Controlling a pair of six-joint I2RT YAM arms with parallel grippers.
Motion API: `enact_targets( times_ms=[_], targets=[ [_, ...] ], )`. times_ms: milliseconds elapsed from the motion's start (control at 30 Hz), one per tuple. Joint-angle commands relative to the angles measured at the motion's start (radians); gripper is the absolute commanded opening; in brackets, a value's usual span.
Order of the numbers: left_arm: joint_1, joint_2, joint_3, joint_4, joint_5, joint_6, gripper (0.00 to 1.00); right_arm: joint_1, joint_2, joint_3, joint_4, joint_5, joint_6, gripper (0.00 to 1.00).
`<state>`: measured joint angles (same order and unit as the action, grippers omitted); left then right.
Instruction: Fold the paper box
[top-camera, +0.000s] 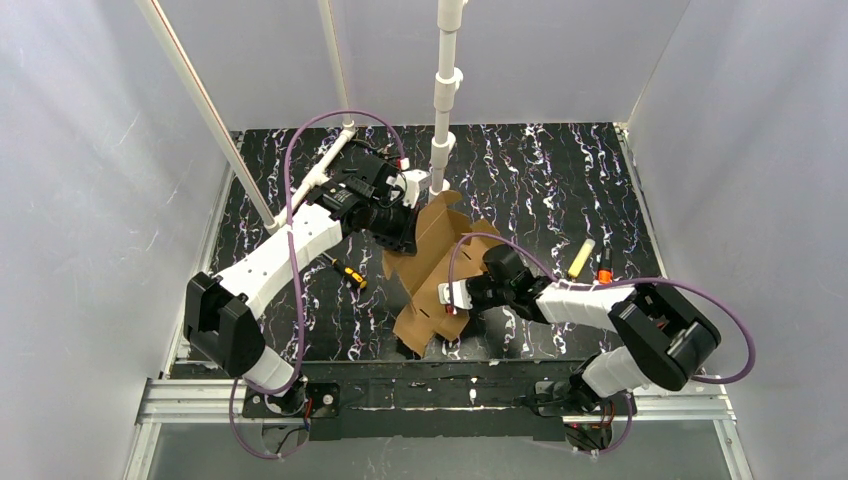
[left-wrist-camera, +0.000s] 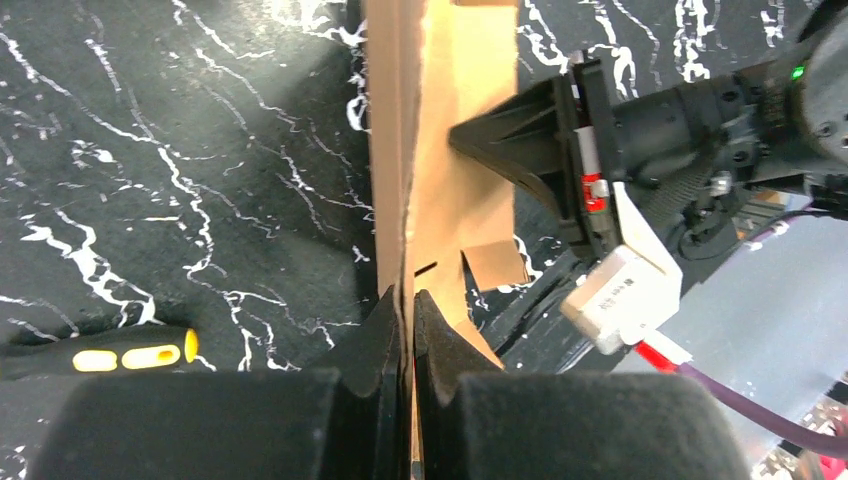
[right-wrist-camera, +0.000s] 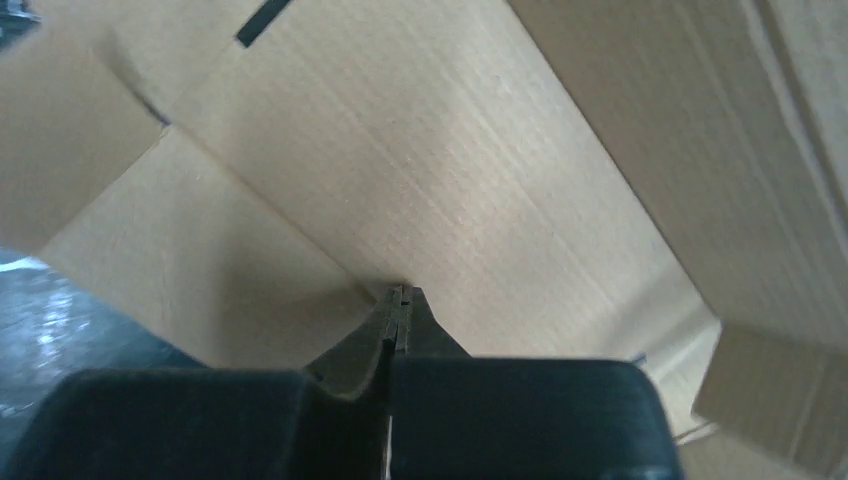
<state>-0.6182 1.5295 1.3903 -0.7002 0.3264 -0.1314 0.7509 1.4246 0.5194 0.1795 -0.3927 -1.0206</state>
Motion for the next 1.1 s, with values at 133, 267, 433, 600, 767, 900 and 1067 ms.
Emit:
enact_targets(
  times_ms=[133,267,433,600,767,900,1067],
  targets=[
    [0.002,0.018,0.013,0.019,0.164,-0.042,0.0,0.043,0.062,-0.099,0.408,0.14,-0.03,0.01],
    [0.012,0.054,-0.015,0.051,0.211,-0.064,0.0,0.054,0.105,-0.119,0.503,0.167,-0.028,0.01],
    [0.026,0.1,-0.03,0.063,0.223,-0.061,0.0,0.058,0.14,-0.149,0.605,0.19,-0.045,0.01],
    [0.035,0.135,-0.04,0.067,0.237,-0.059,0.0,0.059,0.138,-0.16,0.604,0.192,-0.047,0.01],
    [0.041,0.133,-0.059,0.087,0.243,-0.071,0.0,0.057,0.118,-0.157,0.571,0.173,-0.042,0.01],
    [0.041,0.119,-0.048,0.082,0.232,-0.074,0.0,0.057,0.067,-0.137,0.492,0.142,-0.023,0.04],
    [0.035,0.105,-0.046,0.065,0.229,-0.076,0.0,0.022,-0.014,-0.12,0.376,0.083,0.0,0.05]
  ],
)
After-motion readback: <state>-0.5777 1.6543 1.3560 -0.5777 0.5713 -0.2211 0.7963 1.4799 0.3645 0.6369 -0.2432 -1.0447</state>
